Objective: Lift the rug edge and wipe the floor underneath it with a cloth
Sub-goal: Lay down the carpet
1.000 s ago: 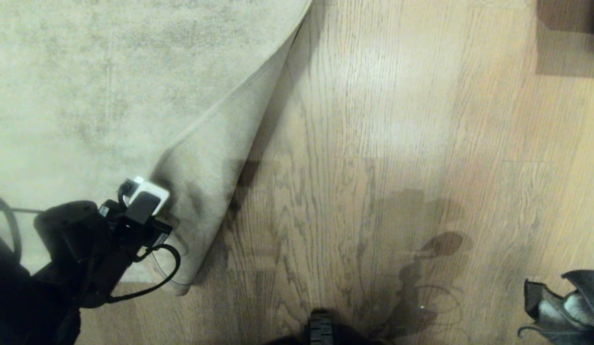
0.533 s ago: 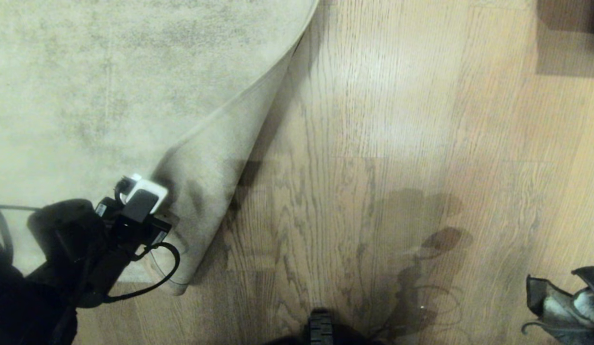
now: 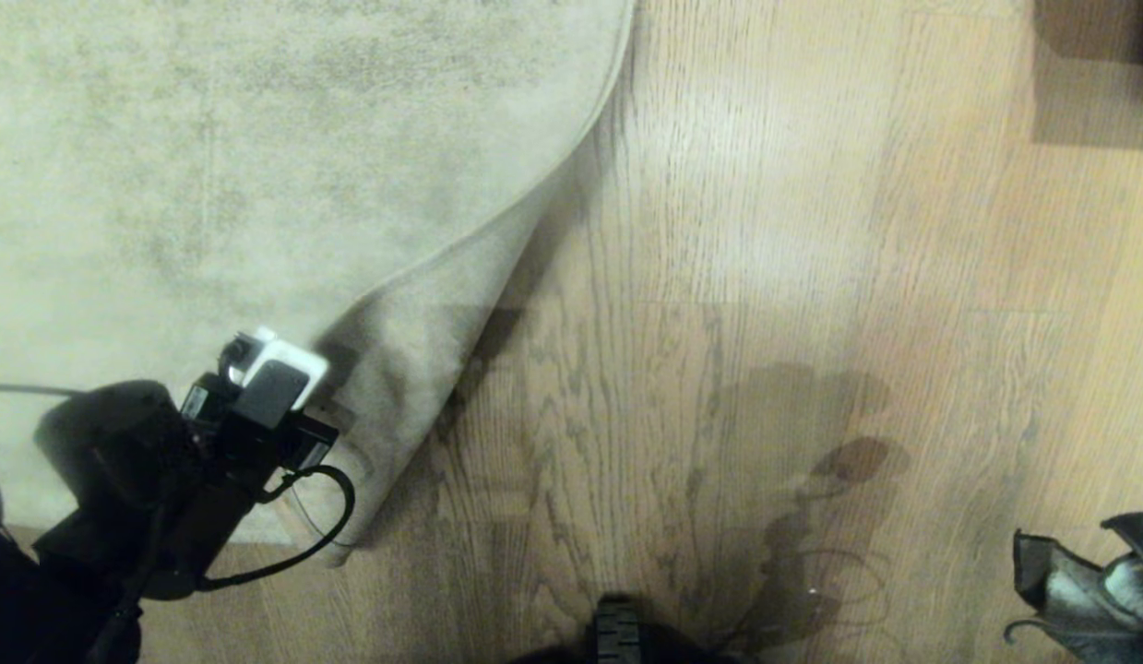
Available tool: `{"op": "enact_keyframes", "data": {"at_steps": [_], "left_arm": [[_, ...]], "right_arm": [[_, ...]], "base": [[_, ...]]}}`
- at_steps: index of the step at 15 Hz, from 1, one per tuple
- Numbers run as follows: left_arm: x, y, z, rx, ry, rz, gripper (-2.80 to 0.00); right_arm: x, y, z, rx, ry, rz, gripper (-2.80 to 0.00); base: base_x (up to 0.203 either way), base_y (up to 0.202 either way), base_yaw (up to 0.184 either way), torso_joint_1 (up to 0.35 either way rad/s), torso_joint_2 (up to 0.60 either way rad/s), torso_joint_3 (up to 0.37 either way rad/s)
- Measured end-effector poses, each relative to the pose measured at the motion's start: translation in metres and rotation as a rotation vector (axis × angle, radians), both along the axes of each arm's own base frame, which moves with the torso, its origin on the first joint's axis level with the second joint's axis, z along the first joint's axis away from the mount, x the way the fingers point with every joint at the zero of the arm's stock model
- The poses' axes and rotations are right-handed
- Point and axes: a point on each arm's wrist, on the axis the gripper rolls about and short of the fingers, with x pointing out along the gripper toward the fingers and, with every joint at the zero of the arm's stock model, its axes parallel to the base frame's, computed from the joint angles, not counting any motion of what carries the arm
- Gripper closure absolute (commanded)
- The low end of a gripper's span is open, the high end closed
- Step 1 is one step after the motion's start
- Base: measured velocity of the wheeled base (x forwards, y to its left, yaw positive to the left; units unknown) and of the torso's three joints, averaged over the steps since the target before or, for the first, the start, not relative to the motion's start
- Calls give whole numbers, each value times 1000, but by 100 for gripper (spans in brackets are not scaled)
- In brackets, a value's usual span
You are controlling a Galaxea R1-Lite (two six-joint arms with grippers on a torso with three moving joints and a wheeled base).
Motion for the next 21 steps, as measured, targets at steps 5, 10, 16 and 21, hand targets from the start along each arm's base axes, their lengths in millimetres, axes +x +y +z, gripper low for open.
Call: {"op": "enact_keyframes", "data": {"at_steps": [5, 10, 16, 21], "left_arm": [[-16, -9, 4, -16, -9, -50, 0], [-22, -3, 14, -28, -48, -30, 0], [-28, 10, 21, -34, -81, 18, 0], [-30, 11, 23, -48, -90, 23, 0]], "right_arm": [[0, 0, 0, 0, 0, 0, 0], [0, 0, 0, 0, 0, 0, 0], [0, 0, 0, 0, 0, 0, 0], [0, 0, 0, 0, 0, 0, 0]], "base": [[0, 0, 0, 0, 0, 0], [0, 0, 0, 0, 0, 0], [0, 0, 0, 0, 0, 0], [0, 0, 0, 0, 0, 0]]}}
